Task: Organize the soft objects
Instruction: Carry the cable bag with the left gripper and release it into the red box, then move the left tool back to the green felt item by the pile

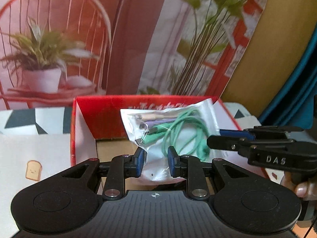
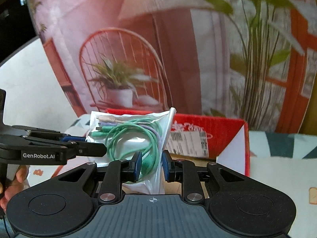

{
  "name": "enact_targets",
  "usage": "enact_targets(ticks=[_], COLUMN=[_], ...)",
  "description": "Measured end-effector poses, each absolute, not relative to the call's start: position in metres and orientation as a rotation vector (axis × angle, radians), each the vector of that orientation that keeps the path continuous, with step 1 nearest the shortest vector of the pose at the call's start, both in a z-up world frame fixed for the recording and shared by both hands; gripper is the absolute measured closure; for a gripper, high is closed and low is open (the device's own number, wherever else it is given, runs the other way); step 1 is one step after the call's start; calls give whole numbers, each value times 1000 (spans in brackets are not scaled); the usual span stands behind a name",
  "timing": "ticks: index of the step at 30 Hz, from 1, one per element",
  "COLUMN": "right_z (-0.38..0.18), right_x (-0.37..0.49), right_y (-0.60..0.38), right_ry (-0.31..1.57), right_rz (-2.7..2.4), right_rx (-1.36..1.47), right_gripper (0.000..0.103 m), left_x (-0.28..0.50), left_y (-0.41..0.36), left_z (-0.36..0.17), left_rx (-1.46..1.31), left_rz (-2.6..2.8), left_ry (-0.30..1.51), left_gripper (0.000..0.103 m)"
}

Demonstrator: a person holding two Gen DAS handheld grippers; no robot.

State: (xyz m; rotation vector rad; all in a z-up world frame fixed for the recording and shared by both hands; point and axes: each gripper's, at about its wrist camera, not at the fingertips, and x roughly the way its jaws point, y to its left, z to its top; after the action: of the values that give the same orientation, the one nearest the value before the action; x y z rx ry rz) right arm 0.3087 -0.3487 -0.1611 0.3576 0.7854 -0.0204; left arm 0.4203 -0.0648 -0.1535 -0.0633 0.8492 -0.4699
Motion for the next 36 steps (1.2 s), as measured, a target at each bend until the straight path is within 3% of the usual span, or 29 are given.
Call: enact_targets(ticks=[12, 25, 27, 31, 36], right_z=[-172, -149, -144, -136, -136], right_x=[321, 236, 218, 179, 138], right_y=[-348, -345, -341, -325, -311], right_ry=[831, 659, 615, 542, 506], right_rz=[-18, -104, -103, -89, -91], right_rx=[387, 344, 337, 287, 262], right_gripper=[82, 80, 79, 66, 65], left_x=[420, 313, 295, 257, 223], left_y=[-65, -27, -19, -6, 3], left_z=[-162, -136, -138, -148, -166], left_rx=[-48, -10, -18, -51, -115], left_rz=[-492, -384, -376, -359, -342], left_ry=[846, 666, 652, 646, 683], left_gripper=[77, 75, 75, 75, 75])
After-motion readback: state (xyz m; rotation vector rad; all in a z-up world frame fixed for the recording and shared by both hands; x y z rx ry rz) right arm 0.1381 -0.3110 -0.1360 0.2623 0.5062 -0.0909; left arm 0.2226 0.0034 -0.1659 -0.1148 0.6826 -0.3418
